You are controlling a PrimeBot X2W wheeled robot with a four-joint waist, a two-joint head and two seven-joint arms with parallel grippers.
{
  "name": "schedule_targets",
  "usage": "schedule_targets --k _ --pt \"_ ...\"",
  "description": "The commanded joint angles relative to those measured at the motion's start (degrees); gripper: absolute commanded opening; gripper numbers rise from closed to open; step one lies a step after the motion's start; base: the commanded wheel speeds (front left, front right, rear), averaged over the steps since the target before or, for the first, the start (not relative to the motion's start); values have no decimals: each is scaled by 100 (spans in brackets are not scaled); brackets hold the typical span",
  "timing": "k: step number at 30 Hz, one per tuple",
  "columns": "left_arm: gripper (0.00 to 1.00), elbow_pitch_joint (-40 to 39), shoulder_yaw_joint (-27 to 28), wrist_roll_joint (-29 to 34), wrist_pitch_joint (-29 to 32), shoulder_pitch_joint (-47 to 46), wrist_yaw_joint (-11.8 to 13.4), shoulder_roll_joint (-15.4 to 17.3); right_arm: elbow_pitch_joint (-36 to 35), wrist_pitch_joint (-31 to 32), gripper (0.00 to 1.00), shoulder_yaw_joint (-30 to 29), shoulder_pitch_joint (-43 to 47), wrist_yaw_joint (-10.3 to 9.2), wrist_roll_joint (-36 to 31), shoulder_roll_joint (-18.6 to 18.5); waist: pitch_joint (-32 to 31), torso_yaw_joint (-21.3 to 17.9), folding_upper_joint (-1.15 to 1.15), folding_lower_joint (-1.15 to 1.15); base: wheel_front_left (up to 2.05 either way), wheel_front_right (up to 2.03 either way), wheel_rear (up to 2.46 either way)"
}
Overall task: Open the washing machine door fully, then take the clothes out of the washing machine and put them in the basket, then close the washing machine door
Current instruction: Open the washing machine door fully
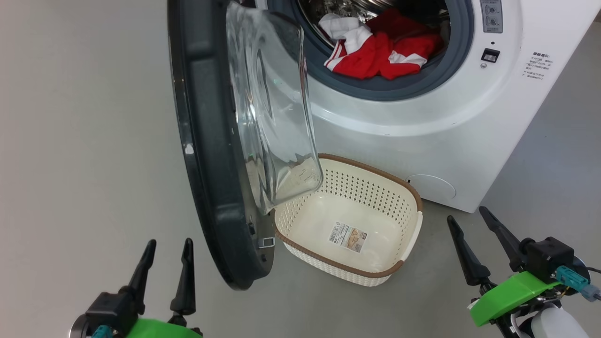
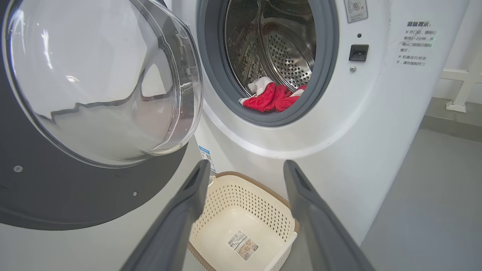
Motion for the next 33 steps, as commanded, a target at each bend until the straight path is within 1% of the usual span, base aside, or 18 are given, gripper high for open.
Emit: schedule_targets --k 1,13,31,32,33 --pt "100 -152 171 11 -47 -39 14 90 -155 -68 100 55 64 9 -28 -11 1 1 0 0 0 0 0" --pt "100 -149 141 -23 -47 -20 32 90 -250 -69 100 -243 333 9 -265 150 25 -3 0 0 0 0 0" --pt "100 -182 172 -85 -47 -20 74 90 -426 -69 100 -225 331 9 -362 201 6 25 0 0 0 0 0" --pt "98 -186 184 -102 -47 -21 80 90 -427 -69 100 -227 332 9 -362 204 3 27 0 0 0 0 0" --pt "29 -192 200 -115 -47 -25 86 90 -424 -69 100 -230 334 9 -360 208 0 30 0 0 0 0 0"
